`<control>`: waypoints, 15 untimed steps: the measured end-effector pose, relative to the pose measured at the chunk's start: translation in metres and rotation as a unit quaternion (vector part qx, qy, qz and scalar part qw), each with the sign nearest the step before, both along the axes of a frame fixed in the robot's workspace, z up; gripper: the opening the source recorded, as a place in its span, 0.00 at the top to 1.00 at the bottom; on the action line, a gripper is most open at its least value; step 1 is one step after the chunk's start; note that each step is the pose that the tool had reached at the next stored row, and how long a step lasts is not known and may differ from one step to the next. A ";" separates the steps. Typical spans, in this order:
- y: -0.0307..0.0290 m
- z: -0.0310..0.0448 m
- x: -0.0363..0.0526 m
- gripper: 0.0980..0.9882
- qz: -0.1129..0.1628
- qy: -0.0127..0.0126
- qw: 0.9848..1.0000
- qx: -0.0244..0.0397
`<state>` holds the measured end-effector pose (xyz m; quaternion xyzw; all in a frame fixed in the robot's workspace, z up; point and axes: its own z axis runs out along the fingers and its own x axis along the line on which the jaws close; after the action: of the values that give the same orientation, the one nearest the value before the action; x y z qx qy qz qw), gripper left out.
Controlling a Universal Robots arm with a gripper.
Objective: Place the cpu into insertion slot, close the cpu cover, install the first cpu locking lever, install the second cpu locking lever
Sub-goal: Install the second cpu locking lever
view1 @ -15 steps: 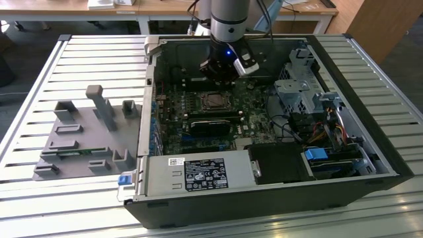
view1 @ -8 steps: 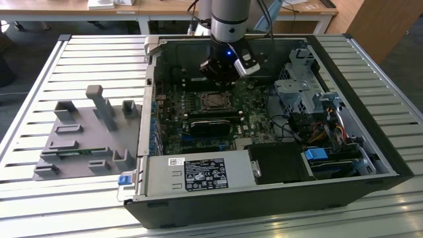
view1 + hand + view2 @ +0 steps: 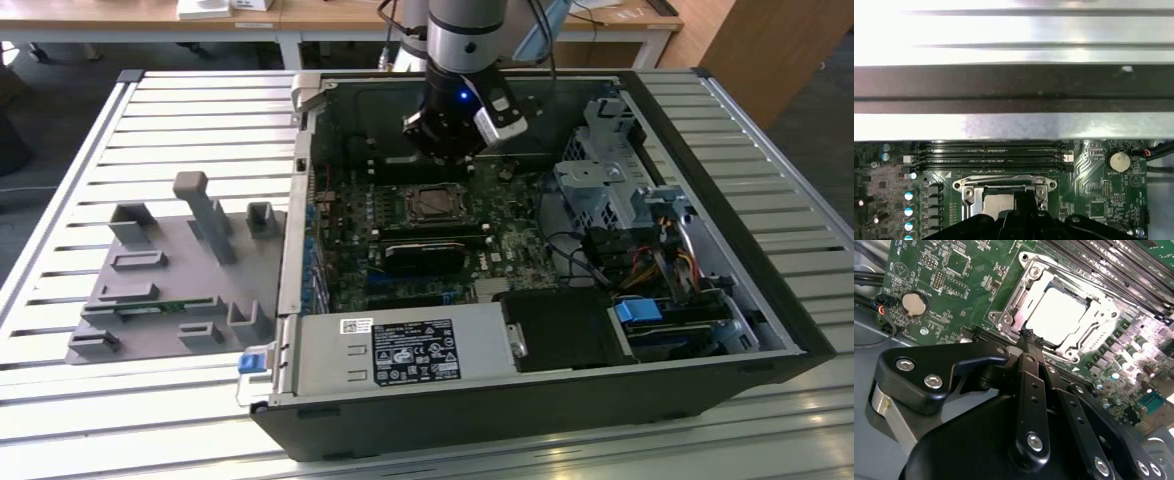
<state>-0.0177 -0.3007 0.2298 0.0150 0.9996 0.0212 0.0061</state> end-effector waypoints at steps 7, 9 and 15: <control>-0.0085 0.0000 0.0000 0.99 0.000 0.000 1.000 0.000; -0.0126 -0.0001 0.0000 0.99 0.000 0.000 1.000 0.000; -0.0239 -0.0007 0.0000 0.99 0.000 0.000 1.000 0.000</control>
<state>-0.0177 -0.3246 0.2291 0.0150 0.9996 0.0212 0.0059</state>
